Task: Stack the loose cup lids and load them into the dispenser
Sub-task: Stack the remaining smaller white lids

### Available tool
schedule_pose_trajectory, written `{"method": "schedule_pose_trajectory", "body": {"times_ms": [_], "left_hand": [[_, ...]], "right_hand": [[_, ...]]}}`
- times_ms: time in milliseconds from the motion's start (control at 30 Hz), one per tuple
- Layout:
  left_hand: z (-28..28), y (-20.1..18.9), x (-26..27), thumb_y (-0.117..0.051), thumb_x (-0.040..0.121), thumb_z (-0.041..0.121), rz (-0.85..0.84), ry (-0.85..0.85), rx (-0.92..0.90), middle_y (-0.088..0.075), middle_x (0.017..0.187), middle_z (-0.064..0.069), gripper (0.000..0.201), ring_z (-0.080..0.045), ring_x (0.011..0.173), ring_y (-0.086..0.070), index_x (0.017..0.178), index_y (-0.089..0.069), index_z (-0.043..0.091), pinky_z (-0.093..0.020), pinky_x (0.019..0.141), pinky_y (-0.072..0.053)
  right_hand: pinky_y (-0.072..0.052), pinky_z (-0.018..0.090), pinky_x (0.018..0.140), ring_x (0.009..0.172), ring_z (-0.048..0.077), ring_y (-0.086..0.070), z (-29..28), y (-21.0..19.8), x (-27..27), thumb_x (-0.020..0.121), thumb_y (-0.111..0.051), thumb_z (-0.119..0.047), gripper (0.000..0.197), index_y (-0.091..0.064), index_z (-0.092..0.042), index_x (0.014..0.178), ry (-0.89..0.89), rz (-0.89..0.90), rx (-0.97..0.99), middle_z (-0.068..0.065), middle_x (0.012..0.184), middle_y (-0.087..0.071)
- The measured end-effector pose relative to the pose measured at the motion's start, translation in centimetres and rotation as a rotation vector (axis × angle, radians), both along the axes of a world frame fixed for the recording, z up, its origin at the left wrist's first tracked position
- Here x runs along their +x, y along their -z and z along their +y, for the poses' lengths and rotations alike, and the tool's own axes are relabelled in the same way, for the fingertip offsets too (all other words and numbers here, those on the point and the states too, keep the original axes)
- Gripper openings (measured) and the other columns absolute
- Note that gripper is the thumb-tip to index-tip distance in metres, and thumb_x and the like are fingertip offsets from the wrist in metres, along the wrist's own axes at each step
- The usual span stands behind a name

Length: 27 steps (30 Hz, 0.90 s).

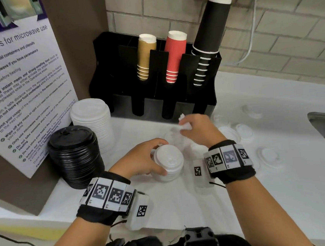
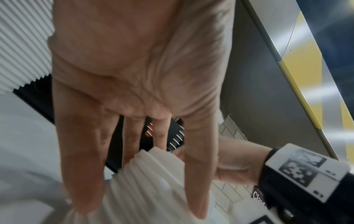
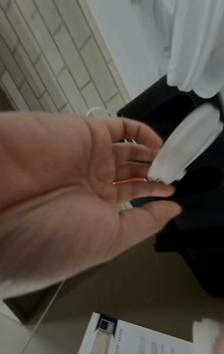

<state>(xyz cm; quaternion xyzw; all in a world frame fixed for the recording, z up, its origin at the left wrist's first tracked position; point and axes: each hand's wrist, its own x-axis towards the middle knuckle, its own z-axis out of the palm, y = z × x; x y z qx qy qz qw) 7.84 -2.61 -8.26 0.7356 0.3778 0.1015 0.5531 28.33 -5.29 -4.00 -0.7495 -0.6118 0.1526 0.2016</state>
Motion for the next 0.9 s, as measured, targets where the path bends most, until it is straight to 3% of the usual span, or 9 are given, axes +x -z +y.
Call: {"method": "schedule_pose_trajectory", "body": {"times_ms": [100, 200, 267, 433, 533, 633, 800, 900], "left_hand": [[0.0, 0.1, 0.1, -0.085, 0.066, 0.006, 0.002, -0.006, 0.003, -0.054, 0.115, 0.019, 0.071, -0.013, 0.101, -0.058, 0.121, -0.054, 0.038, -0.022, 0.059, -0.054], [0.1, 0.1, 0.0, -0.085, 0.067, 0.006, -0.009, -0.013, -0.009, -0.055, 0.113, 0.02, 0.067, -0.015, 0.099, -0.061, 0.115, -0.054, 0.041, -0.021, 0.056, -0.052], [0.2, 0.1, 0.0, -0.085, 0.068, 0.007, 0.002, -0.013, -0.011, -0.055, 0.114, 0.021, 0.068, -0.015, 0.101, -0.061, 0.115, -0.051, 0.042, -0.023, 0.059, -0.055], [0.1, 0.0, 0.0, -0.085, 0.069, 0.011, 0.016, -0.022, -0.012, -0.051, 0.115, 0.027, 0.072, -0.01, 0.101, -0.059, 0.12, -0.046, 0.043, -0.02, 0.057, -0.053], [0.2, 0.2, -0.1, -0.084, 0.07, 0.008, 0.009, -0.034, -0.026, -0.052, 0.115, 0.027, 0.068, -0.012, 0.102, -0.06, 0.12, -0.049, 0.038, -0.02, 0.057, -0.051], [0.1, 0.3, -0.1, -0.084, 0.07, 0.008, 0.009, -0.034, -0.024, -0.054, 0.118, 0.023, 0.066, -0.013, 0.103, -0.062, 0.122, -0.051, 0.034, -0.022, 0.058, -0.052], [-0.1, 0.3, -0.2, -0.084, 0.07, 0.009, 0.014, -0.044, -0.018, -0.055, 0.117, 0.022, 0.063, -0.012, 0.1, -0.063, 0.117, -0.051, 0.034, -0.021, 0.058, -0.051], [-0.1, 0.2, -0.4, -0.084, 0.07, 0.006, 0.013, -0.058, -0.021, -0.056, 0.118, 0.016, 0.062, -0.013, 0.099, -0.064, 0.115, -0.051, 0.032, -0.025, 0.062, -0.055]], "right_hand": [[-0.046, 0.015, 0.067, 0.077, 0.008, -0.062, -1.6, -1.1, 0.1, 0.088, -0.064, -0.006, 0.015, -0.059, -0.019, 0.095, 0.118, 0.41, 0.293, -0.003, 0.096, -0.063], [-0.052, 0.02, 0.067, 0.076, 0.009, -0.065, -3.7, -1.6, -0.3, 0.089, -0.06, 0.0, 0.024, -0.058, -0.021, 0.1, 0.011, 0.873, 0.236, 0.002, 0.091, -0.063], [-0.053, 0.025, 0.07, 0.082, 0.014, -0.064, -4.8, -1.0, -0.6, 0.088, -0.052, 0.009, 0.034, -0.059, -0.022, 0.101, -0.037, 1.045, 0.139, 0.006, 0.095, -0.062], [-0.054, 0.024, 0.078, 0.089, 0.014, -0.063, -6.4, 1.5, -1.2, 0.086, -0.048, 0.013, 0.046, -0.064, -0.023, 0.111, -0.029, 0.952, -0.04, 0.008, 0.11, -0.059], [-0.052, 0.026, 0.088, 0.104, 0.014, -0.061, -7.0, 2.1, -1.2, 0.083, -0.06, 0.006, 0.05, -0.063, -0.031, 0.117, -0.082, 0.763, -0.068, -0.002, 0.122, -0.059], [-0.05, 0.033, 0.097, 0.115, 0.017, -0.055, -7.1, 2.2, -1.5, 0.077, -0.076, -0.002, 0.053, -0.06, -0.03, 0.119, -0.104, 0.691, -0.059, -0.001, 0.129, -0.055], [-0.047, 0.012, 0.084, 0.107, 0.006, -0.054, -7.0, 2.8, -2.1, 0.074, -0.082, -0.014, 0.057, -0.053, -0.029, 0.121, -0.083, 0.612, -0.024, -0.014, 0.118, -0.056], [-0.047, 0.009, 0.075, 0.101, 0.004, -0.056, -6.8, 3.1, -2.4, 0.071, -0.085, -0.022, 0.069, -0.048, -0.03, 0.129, -0.027, 0.576, -0.1, -0.014, 0.116, -0.055]]}}
